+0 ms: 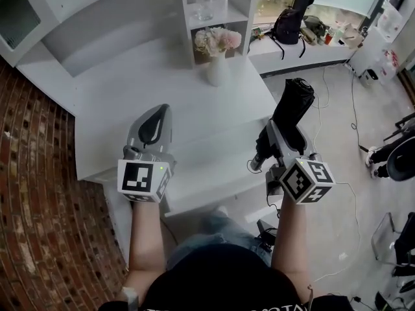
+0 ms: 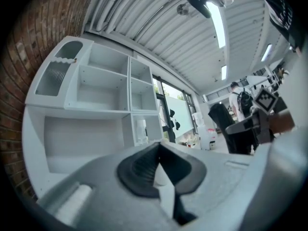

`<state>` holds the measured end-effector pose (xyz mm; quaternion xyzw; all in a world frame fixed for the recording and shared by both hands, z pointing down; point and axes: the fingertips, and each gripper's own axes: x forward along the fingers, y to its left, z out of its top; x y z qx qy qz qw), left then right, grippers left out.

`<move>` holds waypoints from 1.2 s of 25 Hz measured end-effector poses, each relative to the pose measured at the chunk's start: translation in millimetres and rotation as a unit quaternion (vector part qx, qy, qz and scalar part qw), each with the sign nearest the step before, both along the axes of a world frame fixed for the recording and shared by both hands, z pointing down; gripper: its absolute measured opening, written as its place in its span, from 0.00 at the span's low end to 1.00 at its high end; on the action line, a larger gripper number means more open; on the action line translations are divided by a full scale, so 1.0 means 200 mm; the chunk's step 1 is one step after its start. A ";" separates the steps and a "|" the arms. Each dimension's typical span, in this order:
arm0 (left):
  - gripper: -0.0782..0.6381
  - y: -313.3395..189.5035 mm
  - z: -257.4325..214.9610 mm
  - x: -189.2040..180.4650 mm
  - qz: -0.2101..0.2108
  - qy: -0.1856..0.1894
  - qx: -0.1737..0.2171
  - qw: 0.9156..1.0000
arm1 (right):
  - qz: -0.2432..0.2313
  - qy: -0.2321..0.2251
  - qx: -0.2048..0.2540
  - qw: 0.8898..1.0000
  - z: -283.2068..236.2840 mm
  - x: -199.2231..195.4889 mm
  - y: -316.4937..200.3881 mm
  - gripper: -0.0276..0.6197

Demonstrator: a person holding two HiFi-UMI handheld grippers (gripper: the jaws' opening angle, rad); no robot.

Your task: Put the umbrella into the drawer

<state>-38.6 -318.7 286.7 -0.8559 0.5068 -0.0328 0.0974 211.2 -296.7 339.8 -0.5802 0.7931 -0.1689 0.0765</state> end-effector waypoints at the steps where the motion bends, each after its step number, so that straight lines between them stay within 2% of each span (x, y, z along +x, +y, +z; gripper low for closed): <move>1: 0.10 -0.02 0.02 0.00 -0.001 -0.002 -0.005 1.000 | 0.000 -0.016 -0.011 1.000 0.04 0.01 -0.03 0.41; 6: 0.10 -0.11 0.14 -0.02 -0.009 -0.005 -0.031 0.999 | 0.006 -0.091 -0.072 0.993 0.27 0.02 -0.15 0.41; 12: 0.10 -0.16 0.26 -0.07 -0.014 -0.002 -0.058 0.998 | 0.019 -0.146 -0.139 0.979 0.53 -0.03 -0.22 0.41; 18: 0.10 -0.21 0.36 -0.13 -0.011 0.005 -0.081 0.997 | 0.048 -0.165 -0.199 0.965 0.77 -0.11 -0.27 0.41; 23: 0.10 -0.23 0.43 -0.15 0.005 0.006 -0.104 0.995 | 0.079 -0.194 -0.269 0.940 0.98 -0.19 -0.24 0.41; 27: 0.10 -0.25 0.47 -0.14 0.017 0.004 -0.114 0.993 | 0.089 -0.218 -0.324 0.916 1.16 -0.24 -0.22 0.41; 30: 0.10 -0.26 0.50 -0.14 0.023 0.004 -0.120 0.993 | 0.090 -0.219 -0.357 0.903 1.27 -0.28 -0.19 0.41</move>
